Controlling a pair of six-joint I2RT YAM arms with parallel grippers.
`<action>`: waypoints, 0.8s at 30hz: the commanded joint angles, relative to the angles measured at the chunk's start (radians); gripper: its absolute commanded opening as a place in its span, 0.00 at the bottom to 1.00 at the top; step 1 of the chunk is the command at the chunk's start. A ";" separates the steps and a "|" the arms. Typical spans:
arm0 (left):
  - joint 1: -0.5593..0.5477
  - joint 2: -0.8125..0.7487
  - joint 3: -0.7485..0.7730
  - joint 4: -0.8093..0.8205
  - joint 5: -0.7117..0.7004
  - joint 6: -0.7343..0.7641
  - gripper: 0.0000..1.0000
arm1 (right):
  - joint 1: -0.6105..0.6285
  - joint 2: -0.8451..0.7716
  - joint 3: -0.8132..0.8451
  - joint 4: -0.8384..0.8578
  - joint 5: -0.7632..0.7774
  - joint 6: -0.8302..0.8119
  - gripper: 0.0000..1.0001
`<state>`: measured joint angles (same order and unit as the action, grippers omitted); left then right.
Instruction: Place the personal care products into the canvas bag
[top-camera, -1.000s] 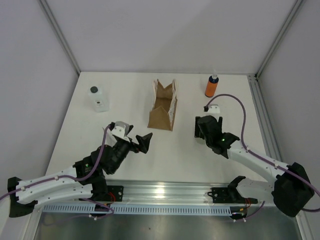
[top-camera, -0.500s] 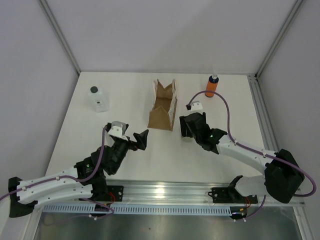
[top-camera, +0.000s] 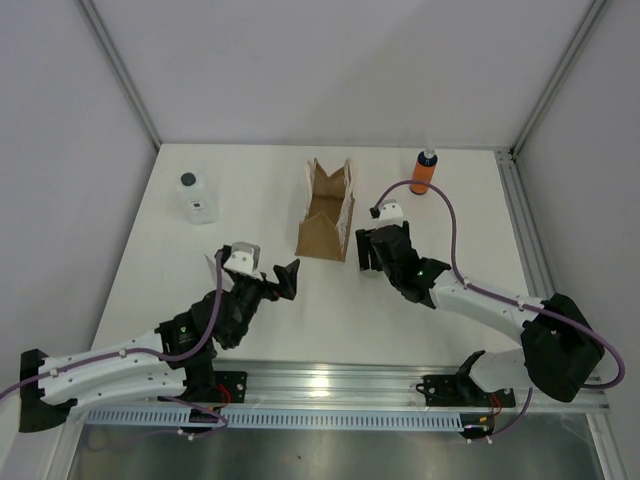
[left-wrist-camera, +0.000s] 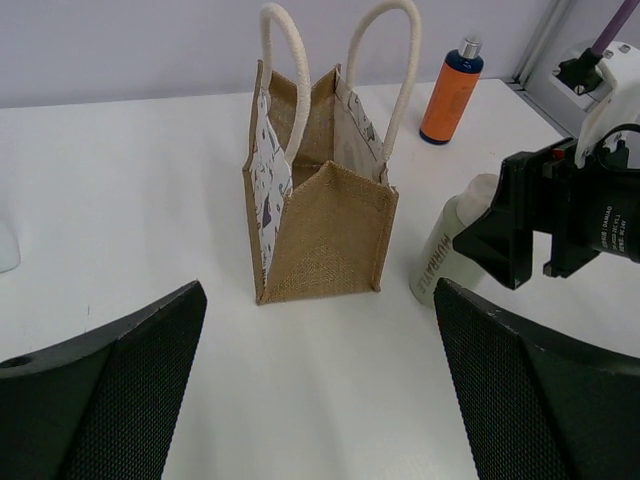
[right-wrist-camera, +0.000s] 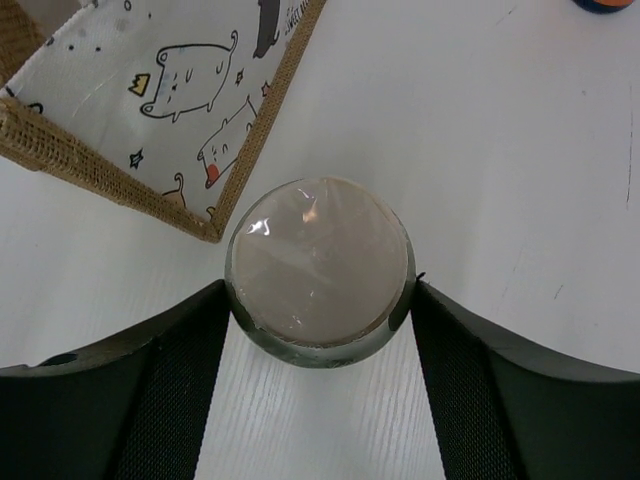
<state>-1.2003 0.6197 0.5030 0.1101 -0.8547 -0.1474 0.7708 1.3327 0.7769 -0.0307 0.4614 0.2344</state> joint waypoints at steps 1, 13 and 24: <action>-0.004 0.000 -0.001 0.042 -0.023 0.020 0.99 | -0.015 0.029 0.054 0.081 0.008 -0.021 0.76; -0.002 0.006 -0.003 0.049 -0.030 0.028 0.99 | -0.060 0.112 0.104 0.080 -0.012 -0.041 0.89; -0.004 0.009 0.002 0.048 -0.043 0.034 0.99 | -0.045 0.064 0.110 0.035 -0.044 -0.038 0.17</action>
<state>-1.2003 0.6361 0.5030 0.1188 -0.8688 -0.1295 0.7124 1.4475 0.8482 0.0124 0.4110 0.1894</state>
